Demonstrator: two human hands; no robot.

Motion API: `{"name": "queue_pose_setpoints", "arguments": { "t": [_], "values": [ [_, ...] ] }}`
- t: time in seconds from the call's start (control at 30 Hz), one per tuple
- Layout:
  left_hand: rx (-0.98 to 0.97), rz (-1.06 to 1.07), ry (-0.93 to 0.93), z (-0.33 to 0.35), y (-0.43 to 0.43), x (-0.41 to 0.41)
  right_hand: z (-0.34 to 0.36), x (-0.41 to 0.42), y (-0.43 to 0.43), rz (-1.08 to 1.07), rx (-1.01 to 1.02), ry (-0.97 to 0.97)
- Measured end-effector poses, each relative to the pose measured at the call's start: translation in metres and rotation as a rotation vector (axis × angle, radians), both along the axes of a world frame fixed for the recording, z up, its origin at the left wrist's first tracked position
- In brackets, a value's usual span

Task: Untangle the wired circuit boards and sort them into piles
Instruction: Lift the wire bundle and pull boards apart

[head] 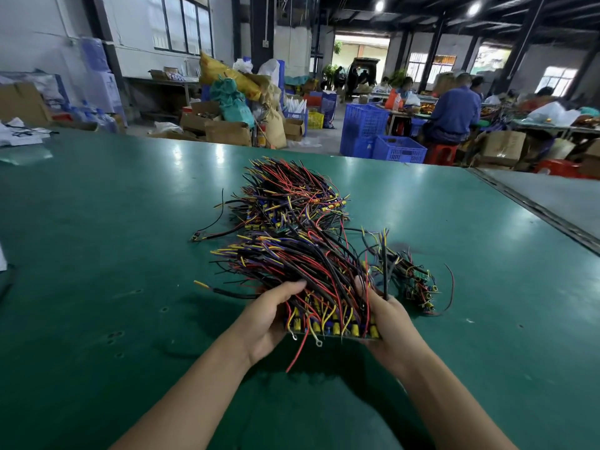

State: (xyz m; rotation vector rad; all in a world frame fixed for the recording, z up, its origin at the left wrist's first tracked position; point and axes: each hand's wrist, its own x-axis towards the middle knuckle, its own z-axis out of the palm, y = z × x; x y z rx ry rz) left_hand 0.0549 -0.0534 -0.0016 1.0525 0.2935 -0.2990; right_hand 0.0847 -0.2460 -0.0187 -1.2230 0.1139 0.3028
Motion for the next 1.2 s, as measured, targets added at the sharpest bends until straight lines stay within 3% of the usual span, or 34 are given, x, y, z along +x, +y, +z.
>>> {"name": "queue_pose_setpoints", "arguments": {
  "t": [0.17,0.73,1.2],
  "values": [
    [0.024,0.003,-0.018,-0.005,0.001,-0.001,-0.004,0.0,0.003,-0.016,-0.046,0.017],
    [-0.076,0.019,-0.146,-0.012,0.001,-0.005,-0.008,-0.003,0.009,-0.093,0.16,-0.011],
    [-0.126,0.017,-0.189,-0.012,0.003,-0.004,-0.001,-0.011,0.013,-0.066,0.192,-0.019]
  ]
}}
